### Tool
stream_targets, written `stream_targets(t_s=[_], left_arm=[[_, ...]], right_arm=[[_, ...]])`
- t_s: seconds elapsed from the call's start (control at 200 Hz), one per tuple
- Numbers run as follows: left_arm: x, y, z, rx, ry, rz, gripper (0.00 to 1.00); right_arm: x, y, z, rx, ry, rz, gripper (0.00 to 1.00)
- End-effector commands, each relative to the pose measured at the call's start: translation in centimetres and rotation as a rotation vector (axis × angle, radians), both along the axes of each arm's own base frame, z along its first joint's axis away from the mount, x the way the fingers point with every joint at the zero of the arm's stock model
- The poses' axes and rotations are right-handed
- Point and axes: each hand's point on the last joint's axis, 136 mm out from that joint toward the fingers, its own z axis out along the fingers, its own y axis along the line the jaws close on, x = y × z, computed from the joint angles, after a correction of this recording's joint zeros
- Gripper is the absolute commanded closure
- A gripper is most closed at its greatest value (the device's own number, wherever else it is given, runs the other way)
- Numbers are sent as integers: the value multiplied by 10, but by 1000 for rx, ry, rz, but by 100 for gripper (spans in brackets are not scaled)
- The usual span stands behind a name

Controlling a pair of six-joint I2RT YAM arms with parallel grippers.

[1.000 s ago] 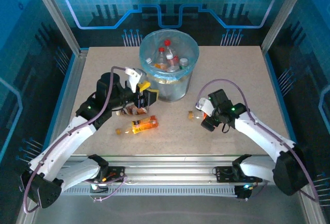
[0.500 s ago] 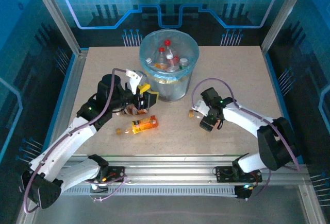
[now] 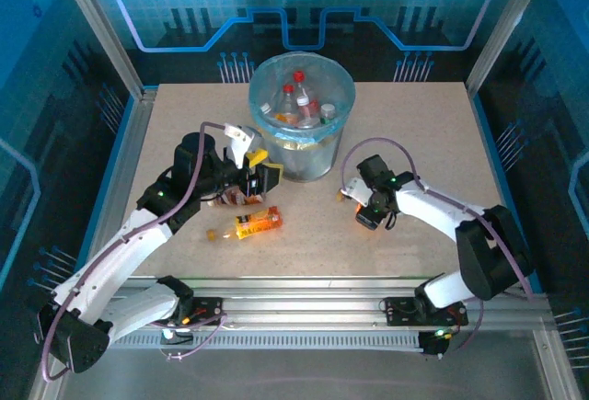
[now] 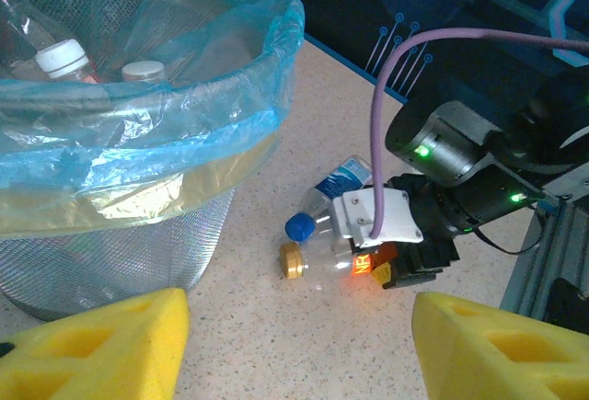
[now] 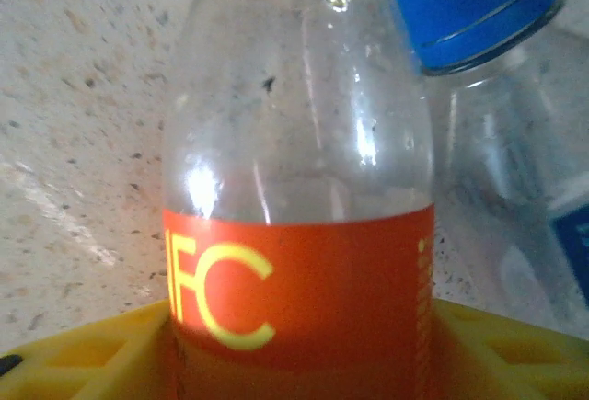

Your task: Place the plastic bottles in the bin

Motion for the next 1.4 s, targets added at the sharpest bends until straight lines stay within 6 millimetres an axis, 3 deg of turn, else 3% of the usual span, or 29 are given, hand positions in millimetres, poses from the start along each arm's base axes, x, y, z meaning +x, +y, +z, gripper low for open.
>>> stream_targets(t_s=[0.0,0.325,0.575,0.8,1.045,1.396], left_arm=[[-2,0,18,-2,-59,-5,34],[-3,0,41,-59,-65,13,34],[-7,-13,54,-137,-2,-48,33],[-18,-40,66,-256,75,-168,33],[-34,-73,62,-269,142,-284,29],[-39,-75,48,-245,205,-298,30]], right_arm=[[-9,14,19,88,-6,0,38],[-45,46,70,289,-84,61,43],[-73,86,142,621,-188,206,45],[-76,113,197,854,-284,267,48],[-75,136,228,942,-319,328,49],[-73,140,239,969,-346,327,49]])
